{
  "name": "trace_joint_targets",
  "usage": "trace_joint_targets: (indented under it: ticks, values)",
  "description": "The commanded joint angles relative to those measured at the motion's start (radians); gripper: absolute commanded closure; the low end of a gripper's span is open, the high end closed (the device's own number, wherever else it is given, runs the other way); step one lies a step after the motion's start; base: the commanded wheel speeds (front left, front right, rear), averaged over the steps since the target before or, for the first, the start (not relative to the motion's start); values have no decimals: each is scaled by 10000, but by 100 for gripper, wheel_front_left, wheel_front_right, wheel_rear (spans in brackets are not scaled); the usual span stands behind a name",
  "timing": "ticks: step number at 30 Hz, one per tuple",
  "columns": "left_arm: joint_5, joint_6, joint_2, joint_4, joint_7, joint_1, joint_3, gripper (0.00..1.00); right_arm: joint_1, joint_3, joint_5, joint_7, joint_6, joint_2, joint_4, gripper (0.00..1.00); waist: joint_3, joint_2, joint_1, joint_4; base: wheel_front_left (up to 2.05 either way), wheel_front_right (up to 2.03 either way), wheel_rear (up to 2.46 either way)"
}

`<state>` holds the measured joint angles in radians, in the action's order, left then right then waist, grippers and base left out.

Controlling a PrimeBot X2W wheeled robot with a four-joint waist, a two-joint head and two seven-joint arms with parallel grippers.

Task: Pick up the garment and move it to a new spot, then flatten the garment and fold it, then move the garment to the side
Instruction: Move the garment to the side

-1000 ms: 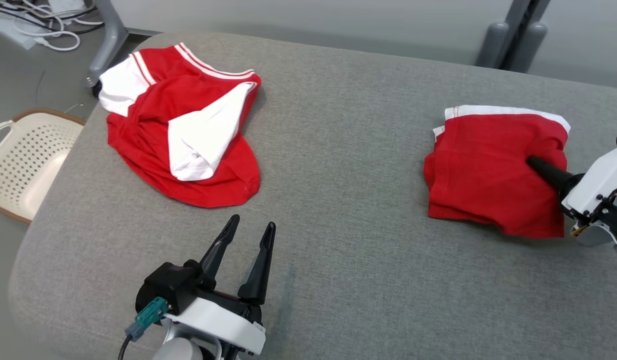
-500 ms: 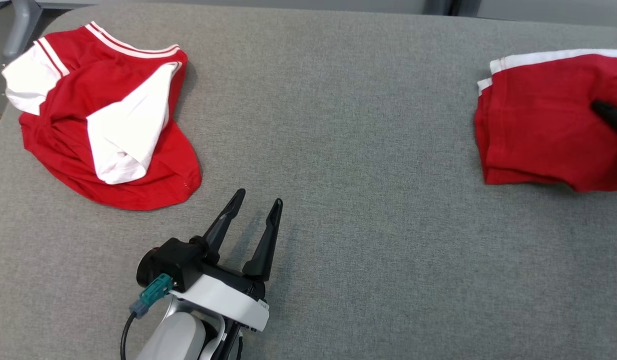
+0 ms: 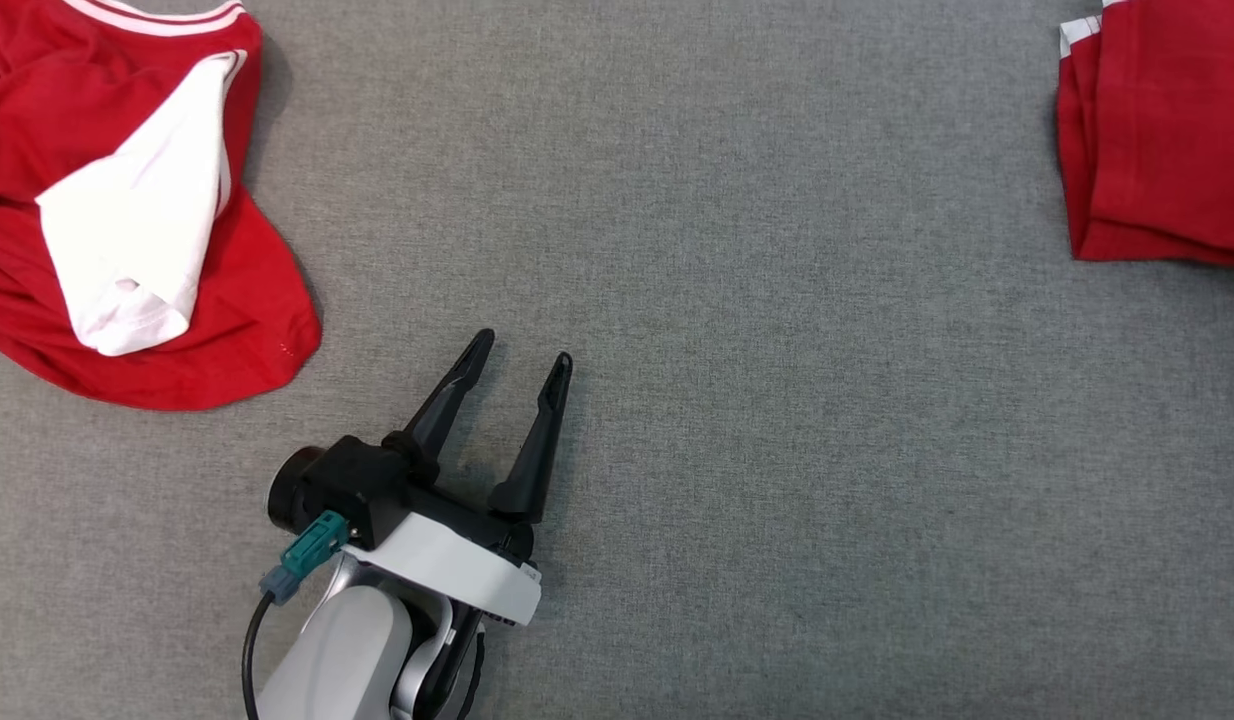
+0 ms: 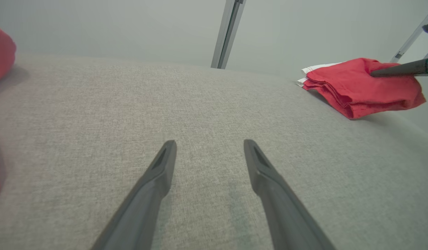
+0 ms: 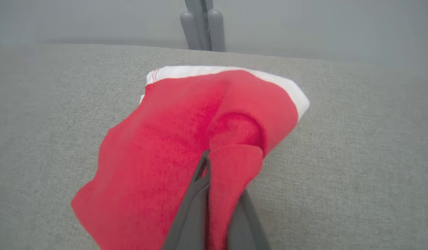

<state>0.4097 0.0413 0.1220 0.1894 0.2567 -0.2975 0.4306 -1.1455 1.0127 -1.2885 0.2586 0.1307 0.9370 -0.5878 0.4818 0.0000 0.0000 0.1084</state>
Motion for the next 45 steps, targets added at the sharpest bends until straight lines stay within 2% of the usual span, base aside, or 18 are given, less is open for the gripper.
trace_joint_targets:
  ticks: [1,12,19,20,21,22,23,35,45]
  values:
    - [-67,-71,95,-35,-2,-161,-7,0,-226,106,206,17,0,138,-8,100,178,0,0,-71,0,0,0]
    - [-113,-157,51,-130,-27,-381,110,0,-1378,685,705,-53,0,643,-371,100,690,0,0,-9,0,0,0]
    - [-89,-163,-34,0,2,-396,179,0,-2059,1503,1636,79,0,809,-874,100,719,0,0,40,0,0,0]
    - [-68,-145,-54,31,8,-403,194,0,-2125,1554,1656,36,0,761,-976,85,685,0,0,49,0,0,0]
    - [-47,-137,-72,63,13,-404,205,0,-2186,1617,1710,-11,0,723,-1088,62,637,0,0,53,0,0,0]
    - [-24,-127,-80,87,21,-394,205,0,-2209,1724,1788,-10,0,684,-1217,46,571,0,0,51,0,0,0]
    - [-5,-114,-84,104,29,-378,196,0,-2201,1799,1826,-33,0,640,-1329,0,496,0,0,47,0,0,0]
    - [247,2,95,434,83,199,-45,0,-2425,2395,2806,-818,0,-214,-2027,0,-1416,0,0,-457,0,0,0]
    - [620,-214,653,150,94,1124,-728,0,-1798,2308,2696,-3222,0,-793,-801,0,-3302,0,0,-1063,0,0,0]
